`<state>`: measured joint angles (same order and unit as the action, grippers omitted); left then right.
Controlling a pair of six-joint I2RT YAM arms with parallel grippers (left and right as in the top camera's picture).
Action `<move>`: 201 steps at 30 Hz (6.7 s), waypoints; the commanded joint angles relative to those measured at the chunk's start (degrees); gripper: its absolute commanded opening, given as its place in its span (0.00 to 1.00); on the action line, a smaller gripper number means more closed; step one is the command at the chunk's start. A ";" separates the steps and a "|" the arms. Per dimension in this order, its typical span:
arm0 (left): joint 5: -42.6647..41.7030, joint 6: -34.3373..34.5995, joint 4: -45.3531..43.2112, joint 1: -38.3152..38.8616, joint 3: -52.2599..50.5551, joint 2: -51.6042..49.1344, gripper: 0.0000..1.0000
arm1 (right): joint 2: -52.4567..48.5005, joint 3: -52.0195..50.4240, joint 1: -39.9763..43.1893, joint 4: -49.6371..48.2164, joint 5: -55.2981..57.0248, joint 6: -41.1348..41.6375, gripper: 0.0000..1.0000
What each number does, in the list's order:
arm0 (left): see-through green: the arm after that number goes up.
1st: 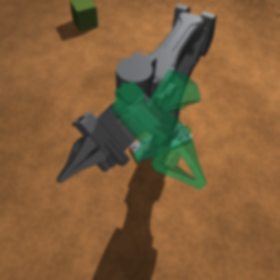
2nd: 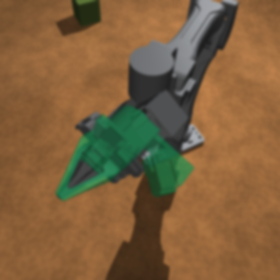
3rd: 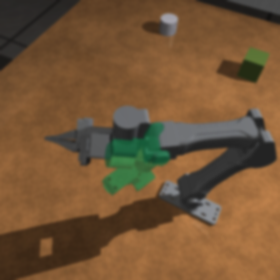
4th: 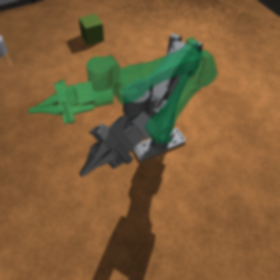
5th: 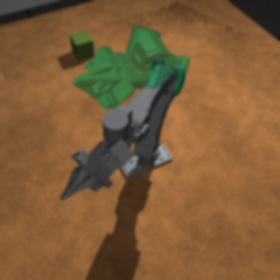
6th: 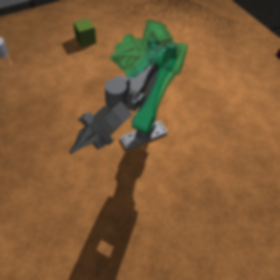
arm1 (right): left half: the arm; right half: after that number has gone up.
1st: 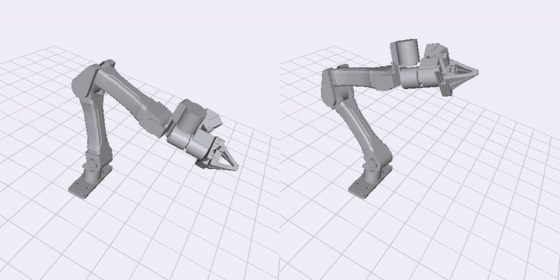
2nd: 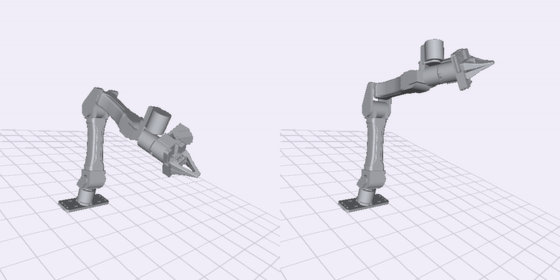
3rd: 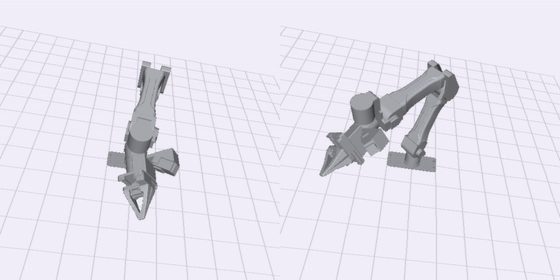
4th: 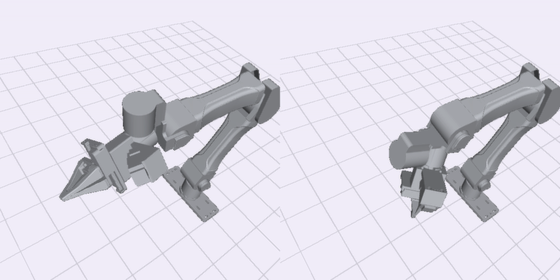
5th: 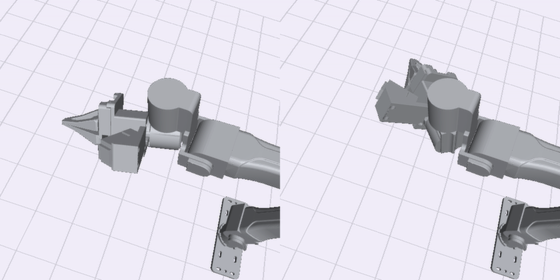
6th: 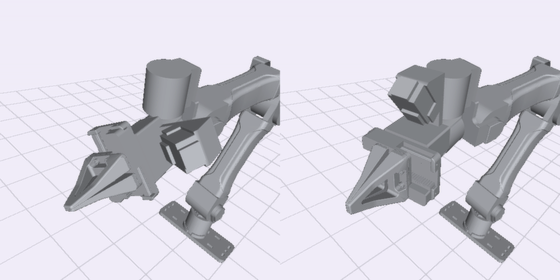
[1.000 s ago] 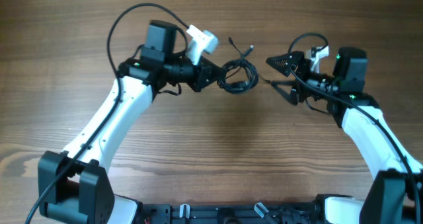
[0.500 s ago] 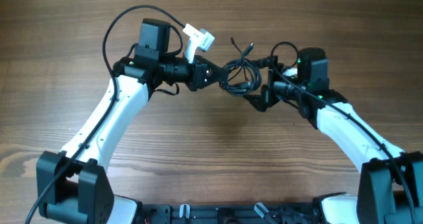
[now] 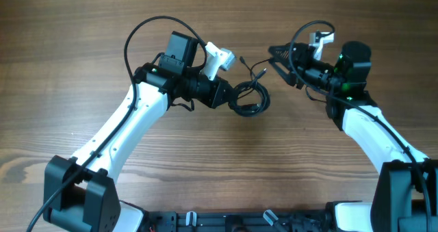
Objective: Untangle cables
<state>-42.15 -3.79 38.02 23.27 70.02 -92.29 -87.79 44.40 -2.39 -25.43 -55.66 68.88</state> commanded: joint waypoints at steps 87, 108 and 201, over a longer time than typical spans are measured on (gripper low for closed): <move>14.60 93.20 -32.26 3.78 0.17 -3.41 0.04 | 21.70 0.70 -15.37 37.86 29.94 -28.83 0.72; 12.17 90.01 -27.80 8.41 0.17 -3.39 0.04 | 10.32 0.70 -14.38 26.14 59.95 -13.66 0.04; 12.41 27.15 -22.40 5.70 0.17 -3.41 0.04 | 16.76 0.76 -6.36 43.76 24.06 -41.31 0.24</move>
<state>-35.27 24.01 17.54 29.39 69.63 -96.86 -71.96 45.25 -8.69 16.82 -28.88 25.52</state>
